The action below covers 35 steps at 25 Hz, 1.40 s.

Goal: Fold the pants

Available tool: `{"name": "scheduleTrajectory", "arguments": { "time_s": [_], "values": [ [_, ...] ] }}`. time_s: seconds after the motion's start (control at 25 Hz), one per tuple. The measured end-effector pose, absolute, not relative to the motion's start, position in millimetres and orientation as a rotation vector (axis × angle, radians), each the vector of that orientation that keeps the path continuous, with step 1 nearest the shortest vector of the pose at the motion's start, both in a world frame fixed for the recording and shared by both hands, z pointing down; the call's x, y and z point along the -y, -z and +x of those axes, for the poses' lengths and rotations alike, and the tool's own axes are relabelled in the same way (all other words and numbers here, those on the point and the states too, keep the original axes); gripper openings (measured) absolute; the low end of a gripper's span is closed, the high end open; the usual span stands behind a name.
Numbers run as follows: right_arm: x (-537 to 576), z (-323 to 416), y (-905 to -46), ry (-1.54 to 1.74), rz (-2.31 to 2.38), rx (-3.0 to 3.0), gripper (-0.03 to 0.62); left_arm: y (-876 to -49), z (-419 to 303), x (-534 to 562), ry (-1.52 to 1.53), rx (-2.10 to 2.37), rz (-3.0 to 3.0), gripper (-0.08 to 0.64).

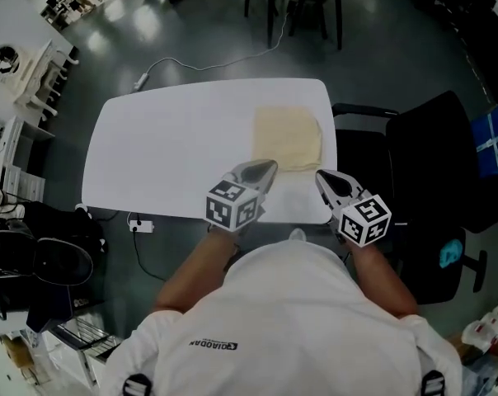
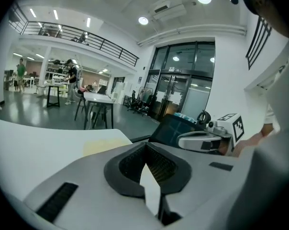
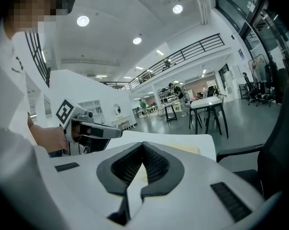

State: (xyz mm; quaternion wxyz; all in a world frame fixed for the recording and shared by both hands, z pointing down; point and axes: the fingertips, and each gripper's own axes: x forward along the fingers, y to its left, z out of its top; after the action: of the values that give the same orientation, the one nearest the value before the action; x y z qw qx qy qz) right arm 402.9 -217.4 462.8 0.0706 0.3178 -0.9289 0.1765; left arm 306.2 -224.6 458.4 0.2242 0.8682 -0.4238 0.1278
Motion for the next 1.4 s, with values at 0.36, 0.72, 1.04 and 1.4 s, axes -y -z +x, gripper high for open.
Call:
{"name": "scheduleTrajectory", "arguments": {
  "time_s": [0.36,0.72,1.04,1.4],
  "values": [
    [128,345,-449,-0.523,0.942,2.782,0.018,-460,255,117,-0.313,1.146,2.327,0.028],
    [47,346,-450,-0.523,1.010,2.725,0.018,-453,240,49,-0.205,1.080,2.365,0.028],
    [19,373,-444,-0.493,1.077,2.706,0.018,-451,254,21,-0.251,1.055,2.403,0.028],
    [17,401,-422,-0.427,1.058,2.728,0.018,-441,276,23,-0.271,1.123,2.428,0.028]
  ]
}}
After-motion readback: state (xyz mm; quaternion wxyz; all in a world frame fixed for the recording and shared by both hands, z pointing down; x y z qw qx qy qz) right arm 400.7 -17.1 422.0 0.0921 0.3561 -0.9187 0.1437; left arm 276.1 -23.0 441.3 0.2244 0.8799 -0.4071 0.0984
